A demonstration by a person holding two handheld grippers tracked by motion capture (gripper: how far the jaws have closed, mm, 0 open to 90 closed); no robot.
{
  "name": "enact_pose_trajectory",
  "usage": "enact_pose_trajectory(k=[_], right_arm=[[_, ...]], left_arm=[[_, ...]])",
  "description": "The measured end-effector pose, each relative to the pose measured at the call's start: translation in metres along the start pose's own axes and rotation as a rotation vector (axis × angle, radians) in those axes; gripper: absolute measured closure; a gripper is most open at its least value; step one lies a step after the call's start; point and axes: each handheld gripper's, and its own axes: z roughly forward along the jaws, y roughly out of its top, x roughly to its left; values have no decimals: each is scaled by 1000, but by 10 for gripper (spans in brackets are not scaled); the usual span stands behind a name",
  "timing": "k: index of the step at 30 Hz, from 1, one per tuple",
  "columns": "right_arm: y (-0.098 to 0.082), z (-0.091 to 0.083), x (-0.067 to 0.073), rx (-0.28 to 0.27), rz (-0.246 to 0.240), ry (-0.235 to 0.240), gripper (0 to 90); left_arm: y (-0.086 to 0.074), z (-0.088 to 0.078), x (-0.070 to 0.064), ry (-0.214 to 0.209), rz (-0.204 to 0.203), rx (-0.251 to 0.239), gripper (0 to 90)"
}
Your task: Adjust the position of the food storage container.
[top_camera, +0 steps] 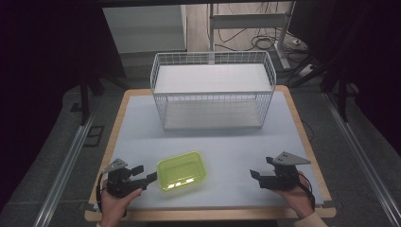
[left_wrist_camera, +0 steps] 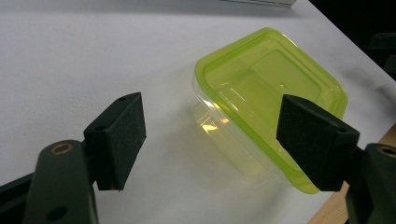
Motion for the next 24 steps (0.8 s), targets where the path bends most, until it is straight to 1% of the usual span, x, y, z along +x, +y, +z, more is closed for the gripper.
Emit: enact_pose_trajectory(k=[3,6,9,10,11,12,13,14,15,16,17,18,19,20,23,24], right_arm=[[0,-3,1,-13,-5,-13,206],[0,-4,1,-12,-9,-23,212],[-1,-3,2,-5,-14,-25,215],[-1,-3,2,-3,-15,-24,215],[-1,-3,2,-3,-15,-24,215],[-2,-2,2,3,-21,-25,215],[-2,-2,2,4,-22,-25,216],[-2,-2,2,4,-22,-25,216],[-2,-2,1,3,-22,-29,217],[-2,-2,1,3,-22,-29,217],[-2,-2,1,5,-21,-29,218],[-2,-3,1,5,-20,-32,219],[-2,-3,1,5,-19,-33,220],[-2,-3,1,7,-16,-31,220],[-2,-3,1,11,-19,-35,223],[-2,-3,1,11,-19,-35,223]], left_arm=[[1,0,0,-3,1,0,236],[1,-1,-2,-6,7,-3,238],[4,-6,-4,-18,15,-15,292],[4,-6,-4,-18,15,-15,331],[5,-8,-5,-25,17,-18,331],[7,-12,-6,-35,28,-24,440],[7,-12,-6,-35,28,-24,513],[8,-14,-6,-39,35,-25,513],[10,-17,-8,-38,45,-19,674],[11,-18,-8,-34,47,-10,674],[12,-20,-9,-15,56,5,744],[13,-23,-8,1,59,17,849],[14,-25,-7,2,55,23,884],[14,-27,-6,8,54,28,898],[14,-29,-1,31,47,48,900],[14,-29,-1,31,47,48,900]])
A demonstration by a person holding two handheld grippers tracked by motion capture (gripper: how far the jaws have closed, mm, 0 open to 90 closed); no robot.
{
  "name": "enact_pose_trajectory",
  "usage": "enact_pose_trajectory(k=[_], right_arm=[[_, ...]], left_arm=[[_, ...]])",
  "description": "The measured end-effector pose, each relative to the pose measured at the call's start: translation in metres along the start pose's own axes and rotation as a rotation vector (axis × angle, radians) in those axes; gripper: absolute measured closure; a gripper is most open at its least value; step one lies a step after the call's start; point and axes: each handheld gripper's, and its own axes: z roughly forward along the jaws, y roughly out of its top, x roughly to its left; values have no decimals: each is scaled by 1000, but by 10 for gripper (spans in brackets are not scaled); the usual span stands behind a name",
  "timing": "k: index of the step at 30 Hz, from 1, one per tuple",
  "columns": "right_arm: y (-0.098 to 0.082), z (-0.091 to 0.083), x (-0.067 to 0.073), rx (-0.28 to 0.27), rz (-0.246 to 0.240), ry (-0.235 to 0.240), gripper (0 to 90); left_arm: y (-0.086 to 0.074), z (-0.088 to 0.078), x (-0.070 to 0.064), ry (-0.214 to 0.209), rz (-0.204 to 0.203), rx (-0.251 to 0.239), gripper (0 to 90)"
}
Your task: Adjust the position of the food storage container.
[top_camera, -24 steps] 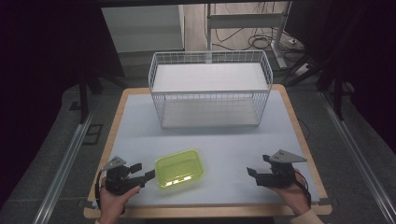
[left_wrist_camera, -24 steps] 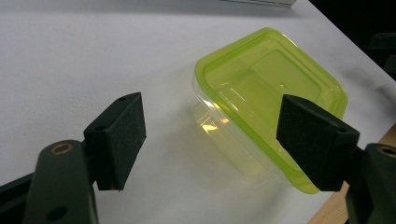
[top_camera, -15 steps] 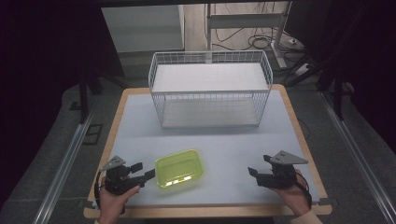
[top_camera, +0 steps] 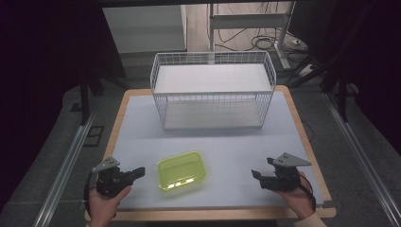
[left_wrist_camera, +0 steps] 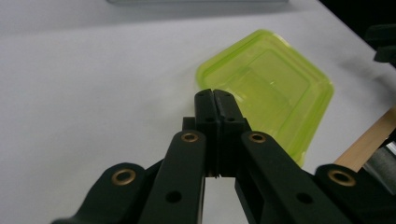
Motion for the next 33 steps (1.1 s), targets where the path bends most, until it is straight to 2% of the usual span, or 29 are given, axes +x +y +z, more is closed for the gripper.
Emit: enact_pose_trajectory(k=[3,6,14,22,33], right_arm=[[0,1,0,3,-3,0,226],[-1,2,1,11,-3,-1,227],[-2,4,1,20,-8,-8,228],[-2,4,1,24,-9,-7,228],[-2,4,1,25,-9,-9,228]], left_arm=[[-3,2,7,6,-19,26,900],[-8,12,12,-6,-38,71,900],[-12,28,4,-42,-24,146,900],[-14,41,1,-53,-20,195,900],[-11,52,-3,-72,-20,211,900]])
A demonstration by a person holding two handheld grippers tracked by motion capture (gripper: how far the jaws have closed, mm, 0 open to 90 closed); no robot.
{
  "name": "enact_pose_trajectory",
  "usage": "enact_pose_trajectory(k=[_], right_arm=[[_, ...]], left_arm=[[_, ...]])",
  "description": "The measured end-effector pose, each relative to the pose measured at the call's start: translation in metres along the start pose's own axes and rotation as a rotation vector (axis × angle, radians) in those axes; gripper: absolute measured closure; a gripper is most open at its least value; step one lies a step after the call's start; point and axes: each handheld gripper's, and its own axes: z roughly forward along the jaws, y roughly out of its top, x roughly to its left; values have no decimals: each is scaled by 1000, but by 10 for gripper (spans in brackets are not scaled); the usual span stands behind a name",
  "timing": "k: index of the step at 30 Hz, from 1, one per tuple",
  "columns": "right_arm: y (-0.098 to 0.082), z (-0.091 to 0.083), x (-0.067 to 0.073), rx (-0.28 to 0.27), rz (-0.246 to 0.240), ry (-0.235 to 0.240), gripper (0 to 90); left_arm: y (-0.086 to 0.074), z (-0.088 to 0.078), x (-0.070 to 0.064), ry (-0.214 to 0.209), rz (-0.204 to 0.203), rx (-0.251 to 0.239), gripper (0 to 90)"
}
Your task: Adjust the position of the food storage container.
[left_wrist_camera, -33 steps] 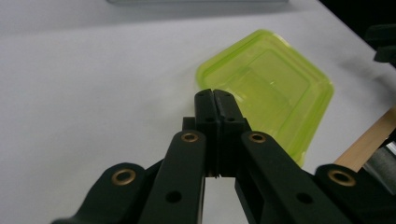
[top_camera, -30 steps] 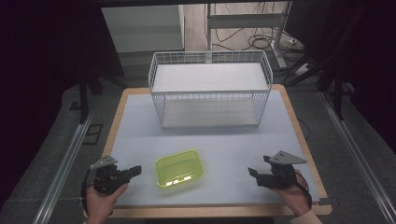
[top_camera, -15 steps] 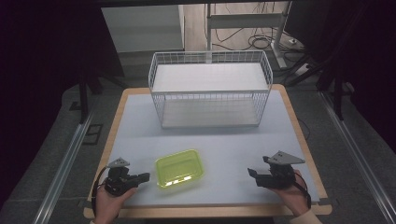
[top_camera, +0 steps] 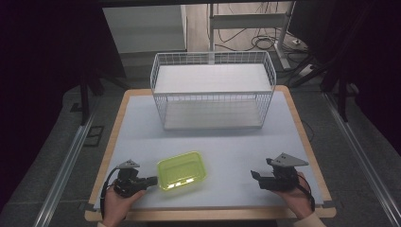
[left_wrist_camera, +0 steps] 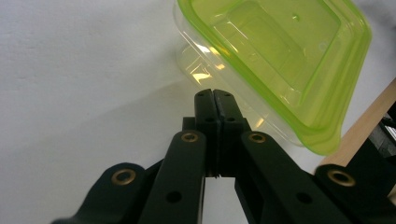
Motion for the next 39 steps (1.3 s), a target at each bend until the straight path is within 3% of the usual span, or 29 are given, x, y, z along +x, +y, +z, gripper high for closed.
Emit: enact_pose_trajectory(k=[28,39], right_arm=[[0,1,2,0,-4,2,228],[0,0,2,2,-4,6,229]], left_arm=[[19,22,-1,12,-9,30,900],[37,41,-14,-1,22,48,900]])
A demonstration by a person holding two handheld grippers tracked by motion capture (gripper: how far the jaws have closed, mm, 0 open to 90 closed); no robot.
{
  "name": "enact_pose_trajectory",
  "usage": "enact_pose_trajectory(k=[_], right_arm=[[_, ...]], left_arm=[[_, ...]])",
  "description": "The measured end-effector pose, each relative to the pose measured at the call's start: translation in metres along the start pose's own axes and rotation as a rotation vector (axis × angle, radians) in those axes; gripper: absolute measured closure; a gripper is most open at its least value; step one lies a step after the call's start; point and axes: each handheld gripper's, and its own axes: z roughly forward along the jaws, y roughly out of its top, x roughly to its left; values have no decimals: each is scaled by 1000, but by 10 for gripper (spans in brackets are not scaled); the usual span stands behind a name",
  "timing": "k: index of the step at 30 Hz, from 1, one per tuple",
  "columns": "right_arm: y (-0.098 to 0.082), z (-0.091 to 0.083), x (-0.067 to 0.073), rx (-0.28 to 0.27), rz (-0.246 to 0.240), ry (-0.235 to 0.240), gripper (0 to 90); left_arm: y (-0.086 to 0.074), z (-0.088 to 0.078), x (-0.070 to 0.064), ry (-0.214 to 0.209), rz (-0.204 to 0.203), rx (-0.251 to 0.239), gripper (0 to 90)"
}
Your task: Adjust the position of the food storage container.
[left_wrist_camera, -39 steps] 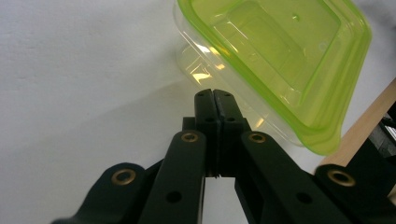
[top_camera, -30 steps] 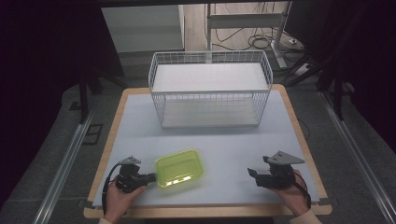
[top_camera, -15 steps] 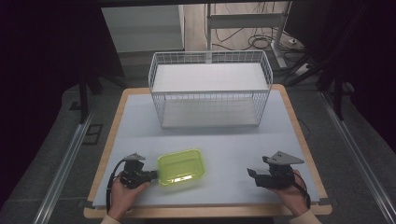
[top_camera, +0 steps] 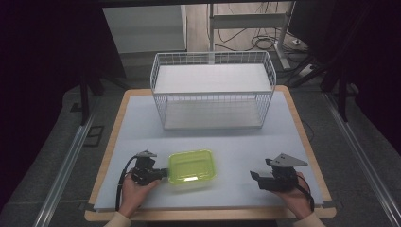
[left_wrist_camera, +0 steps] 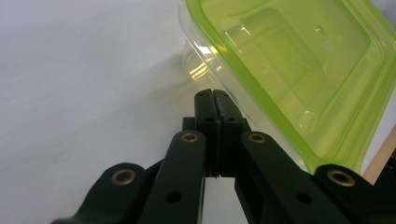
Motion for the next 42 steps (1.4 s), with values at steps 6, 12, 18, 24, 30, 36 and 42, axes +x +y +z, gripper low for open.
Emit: enact_pose_trajectory(k=[6,12,18,24,30,36,42], right_arm=[[0,0,0,1,-1,0,229],[0,0,1,0,-3,1,229],[0,0,0,0,-3,1,229],[0,0,1,-1,-4,3,229],[0,0,1,-1,-3,3,229],[0,-1,1,-11,3,4,229],[3,-3,2,-32,26,36,232]], left_arm=[[10,12,-9,-9,14,9,900],[21,24,-15,-20,22,16,900],[27,34,-21,-27,29,25,900],[32,40,-24,-27,32,31,900],[30,41,-23,-43,18,30,900],[23,21,-14,-44,-2,-9,900],[14,-3,-11,-63,-11,-63,892]])
